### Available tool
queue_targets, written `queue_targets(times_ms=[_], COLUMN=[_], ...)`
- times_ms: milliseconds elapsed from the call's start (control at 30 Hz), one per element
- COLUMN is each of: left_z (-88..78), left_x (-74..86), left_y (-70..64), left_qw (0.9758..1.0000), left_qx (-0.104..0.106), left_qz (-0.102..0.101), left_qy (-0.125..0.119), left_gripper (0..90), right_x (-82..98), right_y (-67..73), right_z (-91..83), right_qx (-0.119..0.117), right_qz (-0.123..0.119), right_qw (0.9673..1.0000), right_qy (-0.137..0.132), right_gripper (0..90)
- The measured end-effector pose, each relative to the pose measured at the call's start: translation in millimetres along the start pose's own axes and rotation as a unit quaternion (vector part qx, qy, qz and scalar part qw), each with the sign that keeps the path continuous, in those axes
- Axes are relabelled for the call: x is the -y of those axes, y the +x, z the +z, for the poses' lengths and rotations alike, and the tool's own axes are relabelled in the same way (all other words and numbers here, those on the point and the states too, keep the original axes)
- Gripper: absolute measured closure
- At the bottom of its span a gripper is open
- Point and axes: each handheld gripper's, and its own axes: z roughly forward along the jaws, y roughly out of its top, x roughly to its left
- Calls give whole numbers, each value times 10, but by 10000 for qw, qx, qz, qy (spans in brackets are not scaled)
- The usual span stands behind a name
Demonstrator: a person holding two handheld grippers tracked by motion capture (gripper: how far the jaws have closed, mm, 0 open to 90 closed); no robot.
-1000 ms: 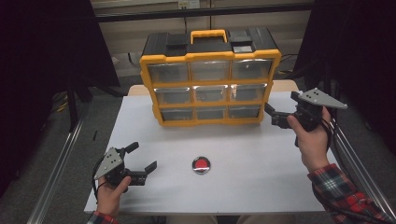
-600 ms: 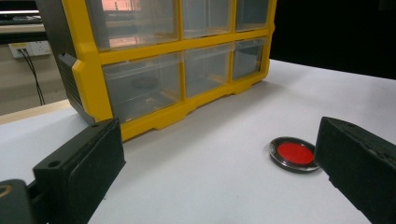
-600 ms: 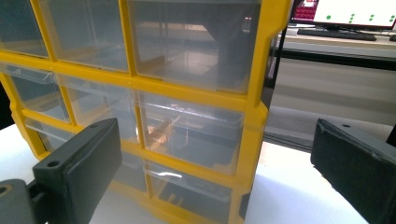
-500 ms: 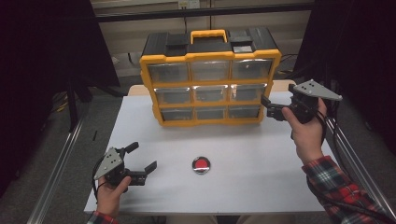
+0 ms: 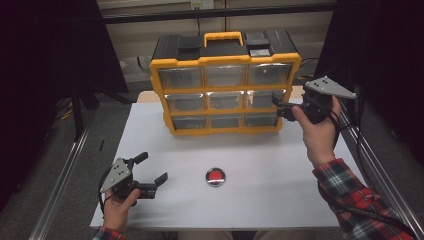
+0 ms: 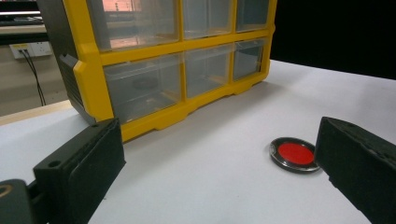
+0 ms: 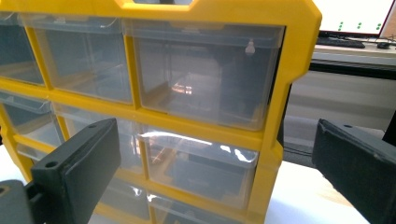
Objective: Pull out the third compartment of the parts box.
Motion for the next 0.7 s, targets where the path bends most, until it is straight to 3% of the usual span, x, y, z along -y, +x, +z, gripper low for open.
queue_targets(times_ms=[333,367,467,700], left_z=[4,14,3,2], left_x=[1,4,1,0], left_y=[-1,-18,-2,-1], left_qw=[10000,9999,10000,10000], left_qx=[-7,-22,-7,2], left_qz=[-3,-121,-5,-6], left_qy=[6,-62,-1,2], left_gripper=[19,19,19,19], right_x=[-96,-104,-127,-167], right_y=[66,74,84,109], right_z=[77,83,99,142], right_qx=[110,135,147,216], right_qz=[-6,2,19,53], right_qw=[9999,9999,9999,9997], right_qy=[-52,-62,-78,-96], right_gripper=[5,4,4,4])
